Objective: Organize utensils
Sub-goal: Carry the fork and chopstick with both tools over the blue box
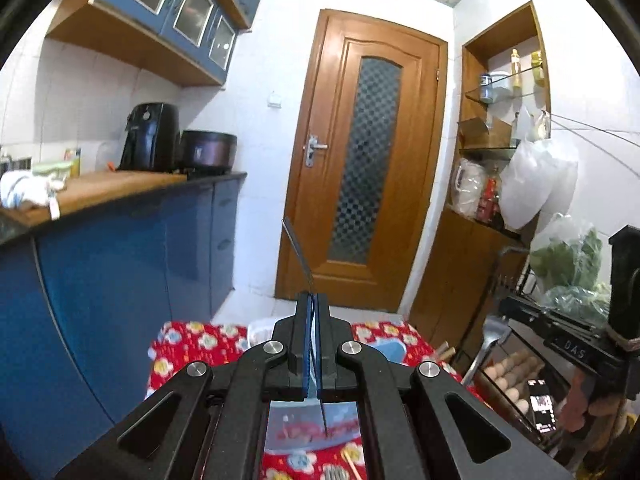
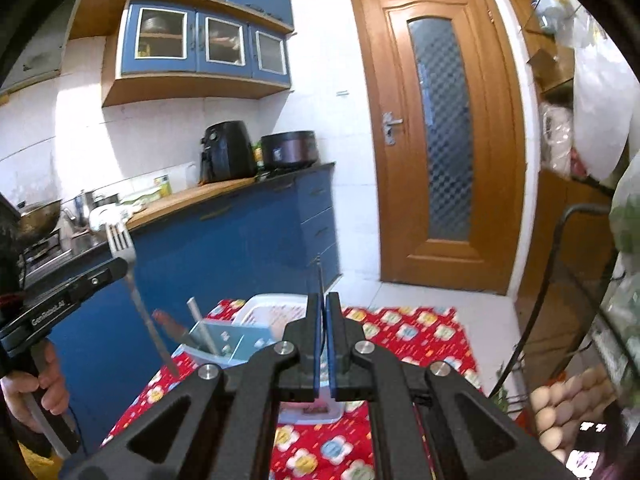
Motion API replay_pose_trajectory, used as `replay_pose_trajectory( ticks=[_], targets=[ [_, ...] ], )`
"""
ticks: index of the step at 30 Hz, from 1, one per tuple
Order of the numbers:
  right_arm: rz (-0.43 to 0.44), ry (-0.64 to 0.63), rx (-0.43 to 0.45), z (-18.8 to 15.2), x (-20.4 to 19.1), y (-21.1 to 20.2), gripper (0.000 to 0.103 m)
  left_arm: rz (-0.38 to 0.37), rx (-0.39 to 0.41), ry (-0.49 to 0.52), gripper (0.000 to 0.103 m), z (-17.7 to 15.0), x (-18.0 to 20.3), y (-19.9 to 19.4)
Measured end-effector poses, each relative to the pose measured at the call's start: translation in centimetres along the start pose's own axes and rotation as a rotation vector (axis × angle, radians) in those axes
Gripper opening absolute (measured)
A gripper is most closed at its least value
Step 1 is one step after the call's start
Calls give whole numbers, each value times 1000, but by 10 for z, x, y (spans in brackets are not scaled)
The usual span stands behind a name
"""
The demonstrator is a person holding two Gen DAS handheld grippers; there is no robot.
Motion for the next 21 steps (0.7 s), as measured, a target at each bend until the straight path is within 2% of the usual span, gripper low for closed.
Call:
replay_pose_trajectory(
  ticks=[5,11,15,21],
  targets=[
    [-70,-5,39,31,14,10,4,27,20,20,1,23,-2,18],
    [-177,-48,80,51,16,33,4,65,7,26,1,22,-11,50],
    [-213,-94,70,44,9,57,4,72,-13,27,1,11,-14,69],
    [-181,-128,6,20,-7,90,4,85,-50,55,1,-12,-15,90]
  ],
)
Point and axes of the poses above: each gripper's, at about its wrist camera, not at the fingertips, and y roughly the way its jaws point, x to its right, z to its top, the point moved 7 cm from there along y, roughly the way its jaws point, and after that the axes turned 7 degrees about -z, right-handed, at the moved point
